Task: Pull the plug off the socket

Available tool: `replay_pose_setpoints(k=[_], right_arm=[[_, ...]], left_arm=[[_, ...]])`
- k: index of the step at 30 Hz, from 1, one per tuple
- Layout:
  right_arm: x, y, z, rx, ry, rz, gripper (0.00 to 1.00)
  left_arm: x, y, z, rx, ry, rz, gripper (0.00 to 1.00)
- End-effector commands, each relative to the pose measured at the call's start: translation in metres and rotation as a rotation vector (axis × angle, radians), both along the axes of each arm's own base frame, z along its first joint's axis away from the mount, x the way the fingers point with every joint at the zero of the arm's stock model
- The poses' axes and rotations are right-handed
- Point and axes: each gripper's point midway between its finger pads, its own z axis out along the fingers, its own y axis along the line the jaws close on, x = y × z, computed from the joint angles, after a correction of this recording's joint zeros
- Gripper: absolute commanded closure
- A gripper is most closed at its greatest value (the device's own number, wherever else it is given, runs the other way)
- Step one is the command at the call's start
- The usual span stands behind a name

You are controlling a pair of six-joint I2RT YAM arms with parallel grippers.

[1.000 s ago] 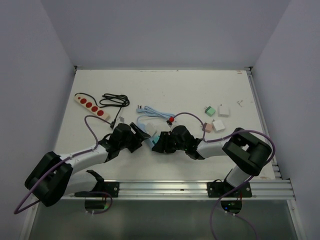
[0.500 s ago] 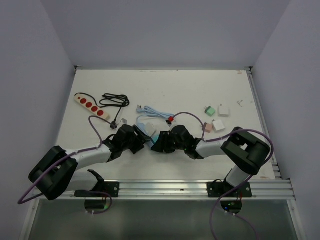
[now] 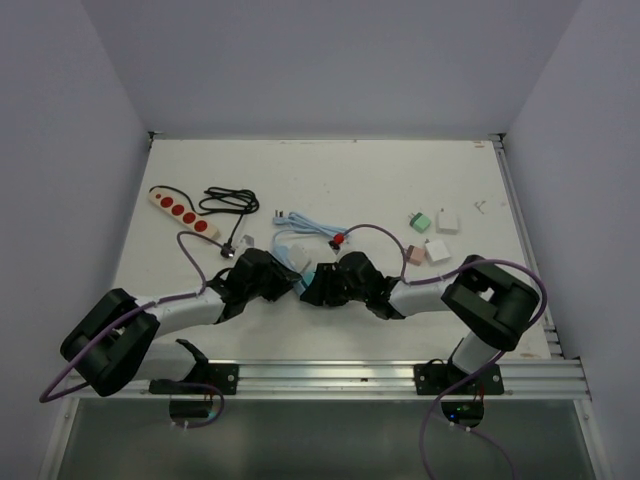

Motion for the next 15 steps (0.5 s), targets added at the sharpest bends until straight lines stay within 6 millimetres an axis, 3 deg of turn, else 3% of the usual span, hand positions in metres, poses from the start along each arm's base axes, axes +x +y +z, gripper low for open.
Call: replay_pose_setpoints(k=[1,3,4,5,10,15], right_arm=[[-0.019,-0.015,-0.027,-0.142,0.029,0.049,0.96],[-0.022,-0.014,-0.023,-0.140,0.030,0.063,0.86],[-0.022,-0.015,-0.022,-0.141,0.032,0.063,0.74],[-0.023,-0.015,-0.020,-0.139,0.028,0.068,0.68],[-0.023,-0.019,0.001,-0.138,0.006,0.071,0.35],[-0.017,-0.021,0.031,-0.138,-0.037,0.054,0.28]], left_arm=[[0.010,-0.002,0.007,-0.015,-0.047,0.027,0.62],[0.006,0.002,0.004,-0.011,-0.044,0.028,0.74],[0.005,0.002,0.004,-0.012,-0.045,0.028,0.78],[0.002,0.005,0.000,-0.004,-0.038,0.028,0.87],[-0.004,0.013,-0.001,0.025,-0.046,0.018,1.00],[-0.014,0.020,-0.002,0.077,-0.047,-0.026,1.00]])
